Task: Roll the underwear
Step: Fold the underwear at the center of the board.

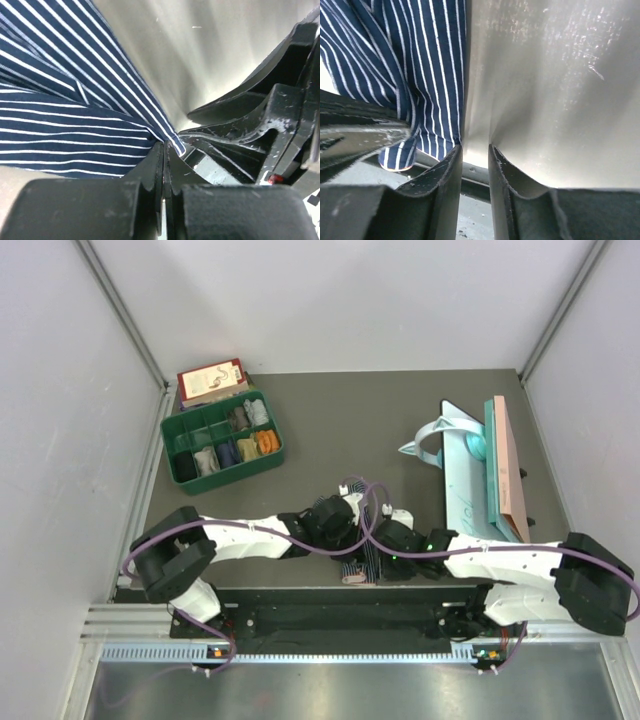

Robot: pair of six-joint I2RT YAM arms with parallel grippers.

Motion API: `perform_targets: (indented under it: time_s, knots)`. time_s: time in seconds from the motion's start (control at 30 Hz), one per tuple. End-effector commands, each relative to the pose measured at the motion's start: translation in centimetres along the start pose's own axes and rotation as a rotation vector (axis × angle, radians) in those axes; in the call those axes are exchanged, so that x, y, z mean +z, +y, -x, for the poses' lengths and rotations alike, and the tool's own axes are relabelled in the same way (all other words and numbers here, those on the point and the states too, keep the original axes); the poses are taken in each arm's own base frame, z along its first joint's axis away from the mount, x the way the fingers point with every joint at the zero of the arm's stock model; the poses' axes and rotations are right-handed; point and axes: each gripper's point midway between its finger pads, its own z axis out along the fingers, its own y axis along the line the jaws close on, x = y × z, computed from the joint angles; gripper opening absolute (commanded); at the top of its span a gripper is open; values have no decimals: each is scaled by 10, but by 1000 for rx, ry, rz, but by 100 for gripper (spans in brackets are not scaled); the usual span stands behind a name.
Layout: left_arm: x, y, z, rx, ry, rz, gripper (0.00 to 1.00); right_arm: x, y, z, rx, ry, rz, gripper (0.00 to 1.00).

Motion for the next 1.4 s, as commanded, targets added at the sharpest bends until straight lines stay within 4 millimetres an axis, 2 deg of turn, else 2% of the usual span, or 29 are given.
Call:
perform_targets:
  time_s: [0.0,0.27,0.4,0.47,0.6,0.77,0.87,1.0,1.1,1.17,1.2,1.23,1.27,1.3,1.33,1.37]
  knots:
    - [4,-27,17,55,-41,-79,0,6,2,3,16,-20,9,25]
    - [14,-37,10,69,-19,-103,0,10,-2,-1,21,-12,3,25]
    - [20,-33,4,70,3,-79,0,9,-2,-1,24,-12,3,25]
    - [20,-29,1,67,5,-71,0,8,-2,-1,24,-14,3,26]
    - [14,-37,4,48,-14,-105,0,-1,-4,2,25,-26,-1,30]
    - [0,-50,19,40,-78,-126,47,-19,-5,7,36,-61,28,39]
    - [-13,-55,31,54,-123,-120,59,-27,-3,10,43,-78,55,43]
    - [-31,-59,43,87,-168,-103,69,-39,7,18,53,-119,119,50]
    - [-44,-45,48,86,-185,-32,75,-42,19,26,61,-139,163,57]
    - [-52,-21,51,71,-205,46,81,-43,29,33,75,-152,207,59]
    - [-60,-16,56,64,-231,57,82,-43,31,35,79,-157,218,59]
    - [-63,-1,54,45,-234,86,83,-42,32,39,88,-161,226,60]
    - [-69,15,65,4,-265,111,83,-42,36,42,93,-172,242,60]
    - [-78,20,71,-18,-294,107,83,-42,37,44,95,-174,249,60]
    - [-79,34,71,-44,-300,124,83,-41,39,45,94,-168,255,60]
    - [-86,46,82,-76,-338,128,82,-39,40,46,95,-166,255,60]
